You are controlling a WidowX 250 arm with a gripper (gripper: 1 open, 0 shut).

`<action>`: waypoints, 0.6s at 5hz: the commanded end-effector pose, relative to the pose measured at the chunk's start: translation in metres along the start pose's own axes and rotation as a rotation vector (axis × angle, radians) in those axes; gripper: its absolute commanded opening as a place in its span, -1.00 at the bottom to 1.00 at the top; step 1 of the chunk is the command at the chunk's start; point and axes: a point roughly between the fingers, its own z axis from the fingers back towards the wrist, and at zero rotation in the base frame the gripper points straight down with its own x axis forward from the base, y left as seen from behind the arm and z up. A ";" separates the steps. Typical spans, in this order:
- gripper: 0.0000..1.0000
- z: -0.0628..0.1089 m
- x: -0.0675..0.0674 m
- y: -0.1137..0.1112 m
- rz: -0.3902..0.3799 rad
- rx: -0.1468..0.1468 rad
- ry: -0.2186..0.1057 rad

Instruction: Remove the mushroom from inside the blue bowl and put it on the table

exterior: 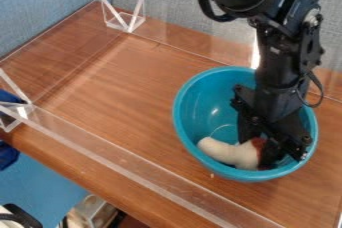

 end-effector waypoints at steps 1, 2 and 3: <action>-1.00 -0.004 0.000 -0.010 -0.025 -0.007 -0.012; -1.00 -0.008 0.000 -0.012 -0.027 -0.011 -0.015; -1.00 -0.013 0.000 -0.014 -0.030 -0.014 -0.018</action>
